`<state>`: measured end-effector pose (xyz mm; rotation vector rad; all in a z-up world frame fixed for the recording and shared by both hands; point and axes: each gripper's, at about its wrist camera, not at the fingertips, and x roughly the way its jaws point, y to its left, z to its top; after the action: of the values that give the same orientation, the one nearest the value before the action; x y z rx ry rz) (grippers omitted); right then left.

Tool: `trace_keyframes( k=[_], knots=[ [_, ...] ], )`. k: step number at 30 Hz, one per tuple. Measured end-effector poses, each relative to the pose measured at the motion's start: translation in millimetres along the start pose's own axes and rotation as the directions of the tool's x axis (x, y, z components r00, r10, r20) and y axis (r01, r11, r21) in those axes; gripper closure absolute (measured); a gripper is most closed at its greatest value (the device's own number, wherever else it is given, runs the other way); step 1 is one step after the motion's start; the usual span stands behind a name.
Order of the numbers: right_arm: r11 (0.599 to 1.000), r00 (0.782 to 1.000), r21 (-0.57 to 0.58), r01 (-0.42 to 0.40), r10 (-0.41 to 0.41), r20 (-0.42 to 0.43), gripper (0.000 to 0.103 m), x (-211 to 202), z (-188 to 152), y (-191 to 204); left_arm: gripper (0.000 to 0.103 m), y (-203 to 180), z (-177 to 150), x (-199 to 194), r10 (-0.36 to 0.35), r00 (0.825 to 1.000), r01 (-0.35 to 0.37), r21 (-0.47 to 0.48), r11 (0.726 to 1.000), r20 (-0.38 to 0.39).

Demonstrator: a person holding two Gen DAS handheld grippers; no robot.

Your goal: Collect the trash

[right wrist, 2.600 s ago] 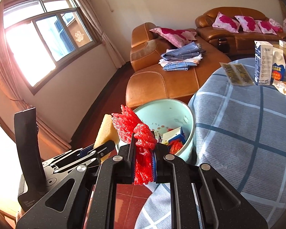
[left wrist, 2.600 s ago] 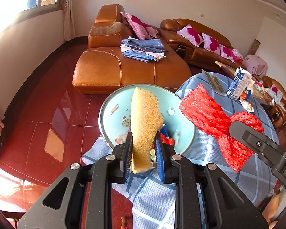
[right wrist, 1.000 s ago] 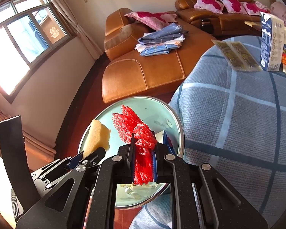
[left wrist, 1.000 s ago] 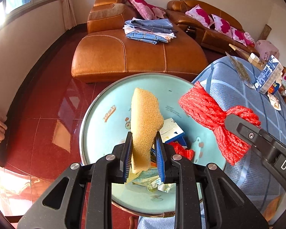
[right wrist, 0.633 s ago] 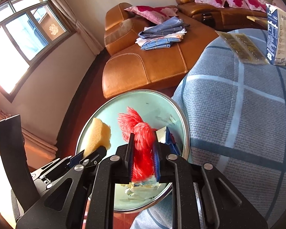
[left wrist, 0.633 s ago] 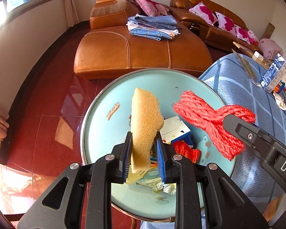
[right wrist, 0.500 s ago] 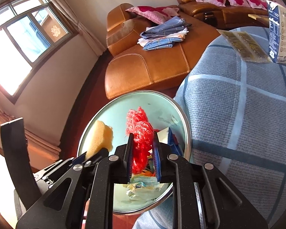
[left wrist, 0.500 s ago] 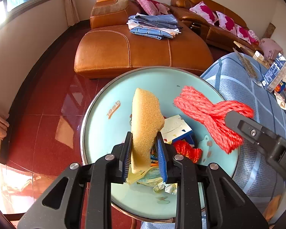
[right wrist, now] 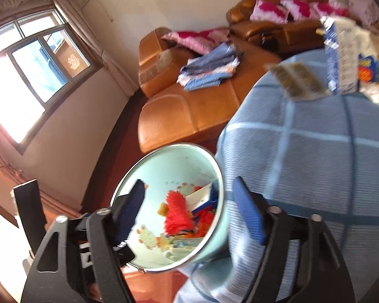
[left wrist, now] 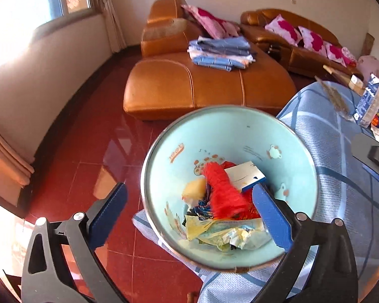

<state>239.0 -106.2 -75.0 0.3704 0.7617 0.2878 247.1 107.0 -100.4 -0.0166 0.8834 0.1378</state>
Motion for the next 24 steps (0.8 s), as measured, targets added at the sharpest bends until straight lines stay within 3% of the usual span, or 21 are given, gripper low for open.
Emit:
trace_keyframes(
  k=[8, 12, 17, 24],
  knots=[
    [0.989, 0.981, -0.081, 0.127, -0.113, 0.155, 0.016, -62, -26, -5, 0.006, 2, -29, -47, 0.009, 0.996, -0.004, -0.047, 0.999, 0.089],
    [0.970, 0.953, -0.126, 0.208, -0.172, 0.248, 0.011, -98, -41, -4, 0.006, -7, -40, -73, 0.006, 0.991, -0.003, -0.022, 1.000, 0.136],
    [0.965, 0.921, -0.120, 0.232, -0.178, 0.346, 0.010, -141, -55, -3, 0.006, -10, -47, -108, -0.012, 0.979, 0.017, -0.023, 1.000, 0.204],
    [0.961, 0.867, -0.096, 0.259, -0.187, 0.462, 0.007, -200, -71, -3, 0.006, -22, -57, -165, -0.031, 0.944, 0.028, 0.013, 1.000, 0.328]
  ],
)
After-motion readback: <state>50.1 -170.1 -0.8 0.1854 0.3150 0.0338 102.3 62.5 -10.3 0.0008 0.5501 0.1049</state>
